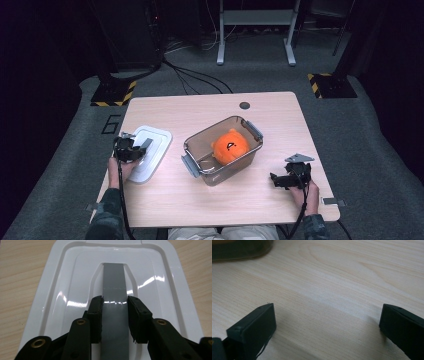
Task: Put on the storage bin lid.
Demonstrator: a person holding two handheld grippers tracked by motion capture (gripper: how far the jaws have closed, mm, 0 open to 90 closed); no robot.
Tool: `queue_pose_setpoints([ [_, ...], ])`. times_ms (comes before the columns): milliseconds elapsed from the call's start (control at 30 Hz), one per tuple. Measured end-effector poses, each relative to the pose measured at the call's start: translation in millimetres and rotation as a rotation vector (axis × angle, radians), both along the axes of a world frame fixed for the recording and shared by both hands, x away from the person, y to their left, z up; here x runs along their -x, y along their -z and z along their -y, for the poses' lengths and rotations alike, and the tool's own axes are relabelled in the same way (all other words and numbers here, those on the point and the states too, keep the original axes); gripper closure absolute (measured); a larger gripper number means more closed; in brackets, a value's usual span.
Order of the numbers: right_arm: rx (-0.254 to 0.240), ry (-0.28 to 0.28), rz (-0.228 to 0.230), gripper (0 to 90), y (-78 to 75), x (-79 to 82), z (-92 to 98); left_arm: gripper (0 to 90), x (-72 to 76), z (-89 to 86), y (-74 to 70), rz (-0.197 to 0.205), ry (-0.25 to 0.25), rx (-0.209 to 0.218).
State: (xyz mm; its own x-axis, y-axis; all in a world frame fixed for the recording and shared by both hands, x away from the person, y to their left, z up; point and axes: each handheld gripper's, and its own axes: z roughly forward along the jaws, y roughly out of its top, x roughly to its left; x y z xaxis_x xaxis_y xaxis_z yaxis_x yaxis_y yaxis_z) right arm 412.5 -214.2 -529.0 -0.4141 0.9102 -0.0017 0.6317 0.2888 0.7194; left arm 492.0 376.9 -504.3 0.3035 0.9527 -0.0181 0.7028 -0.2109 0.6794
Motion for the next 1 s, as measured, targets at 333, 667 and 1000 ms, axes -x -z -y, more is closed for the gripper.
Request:
queue_pose_setpoints([
  [333,0.001,-0.001,0.000,0.0,0.0,0.0,0.0,66.5,2.3,1.1,-4.5,0.014,0.004,-0.017],
  [667,0.000,-0.001,0.000,0.0,0.0,0.0,0.0,66.4,6.5,3.5,-18.3,0.044,0.023,-0.008],
  [1000,0.000,-0.001,0.000,0.0,0.0,0.0,0.0,66.4,8.1,3.8,-26.8,0.043,0.039,0.006],
])
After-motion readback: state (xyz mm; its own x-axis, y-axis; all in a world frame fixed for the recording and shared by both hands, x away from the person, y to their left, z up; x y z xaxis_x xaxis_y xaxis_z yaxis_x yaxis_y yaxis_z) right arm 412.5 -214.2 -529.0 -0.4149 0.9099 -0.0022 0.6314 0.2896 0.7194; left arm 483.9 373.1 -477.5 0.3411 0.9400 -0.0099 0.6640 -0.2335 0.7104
